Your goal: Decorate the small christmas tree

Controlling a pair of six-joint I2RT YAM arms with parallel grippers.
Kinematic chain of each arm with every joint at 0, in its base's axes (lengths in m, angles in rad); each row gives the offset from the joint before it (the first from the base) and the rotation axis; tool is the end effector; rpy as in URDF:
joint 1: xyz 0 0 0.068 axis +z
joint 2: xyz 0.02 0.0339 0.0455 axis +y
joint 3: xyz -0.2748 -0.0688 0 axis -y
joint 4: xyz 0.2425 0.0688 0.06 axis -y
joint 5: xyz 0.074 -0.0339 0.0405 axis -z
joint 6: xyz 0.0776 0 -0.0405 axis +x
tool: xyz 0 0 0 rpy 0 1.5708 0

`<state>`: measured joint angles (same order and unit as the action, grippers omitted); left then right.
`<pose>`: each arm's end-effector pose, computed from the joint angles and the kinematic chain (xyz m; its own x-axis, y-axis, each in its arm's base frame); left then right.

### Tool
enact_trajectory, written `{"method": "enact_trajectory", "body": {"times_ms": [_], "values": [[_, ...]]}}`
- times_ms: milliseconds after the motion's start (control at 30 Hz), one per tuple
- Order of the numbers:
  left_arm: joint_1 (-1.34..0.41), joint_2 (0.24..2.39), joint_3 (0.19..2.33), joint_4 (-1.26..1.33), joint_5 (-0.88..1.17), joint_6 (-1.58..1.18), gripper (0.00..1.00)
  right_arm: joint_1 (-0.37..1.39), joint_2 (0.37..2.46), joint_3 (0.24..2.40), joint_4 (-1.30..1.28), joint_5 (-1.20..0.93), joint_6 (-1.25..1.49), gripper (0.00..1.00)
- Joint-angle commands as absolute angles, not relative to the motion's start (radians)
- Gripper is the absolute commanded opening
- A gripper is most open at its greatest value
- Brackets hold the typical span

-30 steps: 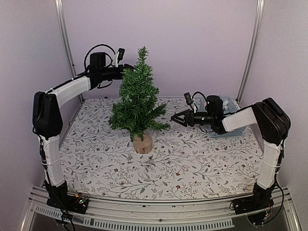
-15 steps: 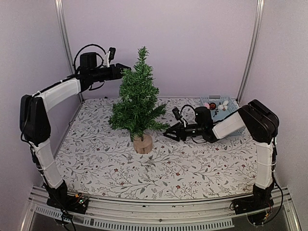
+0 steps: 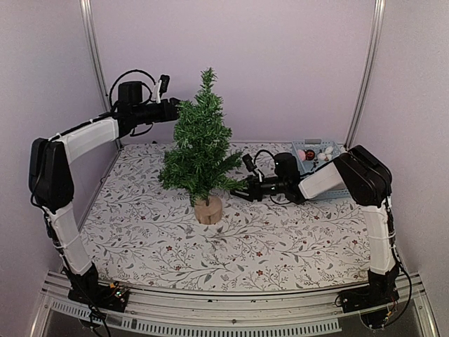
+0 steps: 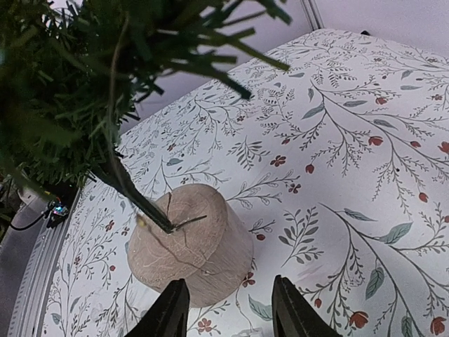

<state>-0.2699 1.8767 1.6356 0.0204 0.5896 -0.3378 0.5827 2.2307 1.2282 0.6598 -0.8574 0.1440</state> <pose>0.4585 -0.1716 0.3456 -0.4458 -0.1625 -0.8803 0.6325 0.6387 -0.4382 0.3744 0.3170 0.1166 -0.4147 -0.1608 -0.8956 -0.9046 0.1795 0.3866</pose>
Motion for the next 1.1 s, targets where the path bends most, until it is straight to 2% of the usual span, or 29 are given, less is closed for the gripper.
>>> {"method": "enact_trajectory", "body": {"times_ms": [0, 200, 400, 567, 733, 1067], "values": [[-0.260, 1.854, 1.623, 0.048, 0.599, -0.339, 0.57, 0.590, 2.271, 1.260, 0.661, -0.927, 0.153, 0.43], [-0.260, 1.858, 1.621, 0.048, 0.601, -0.338, 0.57, 0.600, 2.294, 1.275, 0.649, -0.954, 0.156, 0.43], [-0.258, 1.853, 1.614, 0.048, 0.599, -0.341, 0.57, 0.606, 2.324, 1.320, 0.595, -0.943, 0.158, 0.37], [-0.253, 1.849, 1.606, 0.050, 0.597, -0.342, 0.57, 0.606, 2.330, 1.328, 0.581, -0.925, 0.162, 0.24], [-0.249, 1.848, 1.601, 0.057, 0.601, -0.349, 0.57, 0.605, 2.299, 1.304, 0.565, -0.861, 0.154, 0.00], [-0.246, 1.831, 1.562, 0.086, 0.598, -0.362, 0.57, 0.546, 2.136, 1.185, 0.590, -0.777, 0.160, 0.00]]}}
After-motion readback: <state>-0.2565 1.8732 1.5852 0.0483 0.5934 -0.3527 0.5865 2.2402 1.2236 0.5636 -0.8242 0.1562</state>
